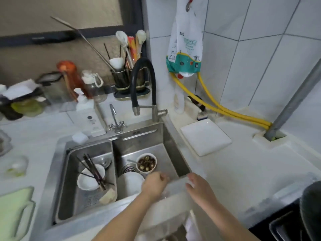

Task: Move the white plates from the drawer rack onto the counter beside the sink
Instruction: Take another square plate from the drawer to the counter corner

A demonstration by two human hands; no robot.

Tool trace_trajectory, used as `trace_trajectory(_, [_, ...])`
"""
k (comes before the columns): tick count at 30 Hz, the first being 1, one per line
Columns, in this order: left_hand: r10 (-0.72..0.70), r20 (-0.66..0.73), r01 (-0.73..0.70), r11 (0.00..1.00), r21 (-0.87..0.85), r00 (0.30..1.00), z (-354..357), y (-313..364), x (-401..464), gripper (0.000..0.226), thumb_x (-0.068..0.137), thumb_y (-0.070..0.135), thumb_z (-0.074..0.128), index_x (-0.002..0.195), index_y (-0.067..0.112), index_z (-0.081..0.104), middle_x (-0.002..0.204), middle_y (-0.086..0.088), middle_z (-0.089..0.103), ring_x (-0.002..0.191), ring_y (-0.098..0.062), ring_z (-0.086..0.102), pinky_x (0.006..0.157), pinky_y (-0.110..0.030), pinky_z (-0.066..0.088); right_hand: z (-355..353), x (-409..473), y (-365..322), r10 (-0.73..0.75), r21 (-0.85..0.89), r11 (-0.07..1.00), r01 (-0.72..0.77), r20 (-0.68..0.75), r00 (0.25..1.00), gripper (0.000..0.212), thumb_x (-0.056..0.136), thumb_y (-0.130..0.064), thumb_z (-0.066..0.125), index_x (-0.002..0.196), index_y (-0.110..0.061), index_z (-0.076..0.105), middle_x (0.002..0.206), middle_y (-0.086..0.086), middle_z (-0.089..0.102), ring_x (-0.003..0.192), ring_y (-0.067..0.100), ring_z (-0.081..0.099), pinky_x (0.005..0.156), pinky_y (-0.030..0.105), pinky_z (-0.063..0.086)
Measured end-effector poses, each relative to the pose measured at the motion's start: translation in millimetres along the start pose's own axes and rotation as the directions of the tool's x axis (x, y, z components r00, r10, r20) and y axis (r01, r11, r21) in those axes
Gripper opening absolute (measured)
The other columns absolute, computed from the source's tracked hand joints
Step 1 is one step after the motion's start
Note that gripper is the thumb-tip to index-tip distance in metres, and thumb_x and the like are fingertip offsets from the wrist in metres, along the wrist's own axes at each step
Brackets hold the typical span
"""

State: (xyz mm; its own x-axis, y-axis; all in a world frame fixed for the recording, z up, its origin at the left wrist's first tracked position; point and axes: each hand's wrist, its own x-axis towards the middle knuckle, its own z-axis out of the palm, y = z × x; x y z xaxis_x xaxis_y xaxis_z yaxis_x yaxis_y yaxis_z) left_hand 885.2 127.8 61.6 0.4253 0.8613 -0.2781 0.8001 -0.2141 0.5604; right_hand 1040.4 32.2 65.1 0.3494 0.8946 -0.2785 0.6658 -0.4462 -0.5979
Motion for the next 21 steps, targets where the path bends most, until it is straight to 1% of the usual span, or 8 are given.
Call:
trace_trajectory(2, [-0.048, -0.040, 0.048, 0.999, 0.003, 0.998, 4, -14, -36, 0.030, 0.089, 0.038, 0.049, 0.089, 0.014, 0.068, 0.094, -0.008, 0.071, 0.095, -0.025, 0.064, 0.075, -0.030, 0.047, 16, -20, 1, -0.061, -0.055, 0.997, 0.061, 0.005, 0.998, 0.043, 0.094, -0.023, 0.050, 0.136, -0.013, 0.046, 0.138, 0.006, 0.053, 0.129, 0.017, 0.048, 0.108, 0.024, 0.033])
trace_trajectory(5, [-0.138, -0.073, 0.136, 0.990, -0.030, 0.988, 9, -34, -87, 0.028, 0.085, 0.040, 0.049, 0.092, 0.023, 0.070, 0.100, 0.003, 0.072, 0.099, -0.019, 0.064, 0.081, -0.028, 0.048, 36, -48, -1, -0.146, -0.145, 0.978, 0.149, 0.034, 0.989, 0.043, 0.094, -0.027, 0.051, 0.136, -0.017, 0.047, 0.138, 0.002, 0.053, 0.129, 0.016, 0.047, 0.108, 0.024, 0.030])
trace_trajectory(8, [-0.175, -0.071, 0.175, 0.985, -0.010, 0.982, 14, -54, -128, 0.029, 0.084, 0.041, 0.047, 0.093, 0.025, 0.069, 0.100, 0.005, 0.071, 0.098, -0.019, 0.063, 0.076, -0.025, 0.047, 53, -74, -9, -0.206, -0.204, 0.954, 0.219, 0.083, 0.975, 0.042, 0.094, -0.028, 0.049, 0.135, -0.019, 0.048, 0.135, 0.001, 0.055, 0.127, 0.018, 0.049, 0.106, 0.026, 0.034])
trace_trajectory(11, [-0.223, -0.095, 0.222, 0.975, -0.019, 0.970, 18, -73, -159, 0.027, 0.084, 0.043, 0.048, 0.094, 0.028, 0.068, 0.100, 0.009, 0.070, 0.097, -0.017, 0.063, 0.070, -0.022, 0.041, 69, -95, -19, -0.268, -0.306, 0.904, 0.297, 0.136, 0.954, 0.038, 0.093, -0.029, 0.044, 0.130, -0.023, 0.050, 0.128, -0.001, 0.060, 0.120, 0.019, 0.053, 0.100, 0.030, 0.041])
trace_trajectory(13, [-0.247, -0.087, 0.245, 0.969, -0.041, 0.965, 19, -87, -176, 0.025, 0.085, 0.041, 0.049, 0.092, 0.027, 0.068, 0.099, 0.008, 0.070, 0.096, -0.016, 0.063, 0.070, -0.023, 0.042, 81, -108, -23, -0.285, -0.338, 0.884, 0.323, 0.159, 0.945, 0.036, 0.092, -0.030, 0.043, 0.126, -0.024, 0.052, 0.124, -0.004, 0.061, 0.117, 0.018, 0.055, 0.095, 0.031, 0.043])
trace_trajectory(16, [-0.265, -0.067, 0.261, 0.964, -0.056, 0.962, 20, -108, -200, 0.020, 0.085, 0.037, 0.050, 0.081, 0.024, 0.065, 0.093, 0.000, 0.071, 0.091, -0.021, 0.064, 0.072, -0.028, 0.048, 102, -125, -30, -0.309, -0.326, 0.874, 0.361, 0.200, 0.930, 0.036, 0.093, -0.032, 0.043, 0.128, -0.023, 0.052, 0.130, -0.006, 0.059, 0.122, 0.016, 0.051, 0.100, 0.029, 0.039])
trace_trajectory(17, [-0.276, -0.066, 0.272, 0.960, -0.063, 0.959, 20, -116, -208, 0.021, 0.085, 0.036, 0.050, 0.083, 0.023, 0.066, 0.093, -0.001, 0.071, 0.091, -0.021, 0.064, 0.074, -0.029, 0.049, 110, -131, -34, -0.318, -0.320, 0.870, 0.376, 0.219, 0.922, 0.037, 0.094, -0.032, 0.044, 0.129, -0.023, 0.051, 0.131, -0.005, 0.059, 0.124, 0.017, 0.050, 0.102, 0.029, 0.039])
trace_trajectory(21, [-0.325, -0.087, 0.319, 0.945, -0.075, 0.942, 17, -153, -248, 0.027, 0.087, 0.039, 0.049, 0.099, 0.024, 0.067, 0.103, 0.002, 0.071, 0.099, -0.020, 0.064, 0.081, -0.028, 0.050, 141, -155, -56, -0.332, -0.342, 0.839, 0.423, 0.293, 0.897, 0.041, 0.094, -0.034, 0.044, 0.133, -0.022, 0.049, 0.131, -0.002, 0.059, 0.123, 0.019, 0.053, 0.102, 0.029, 0.041])
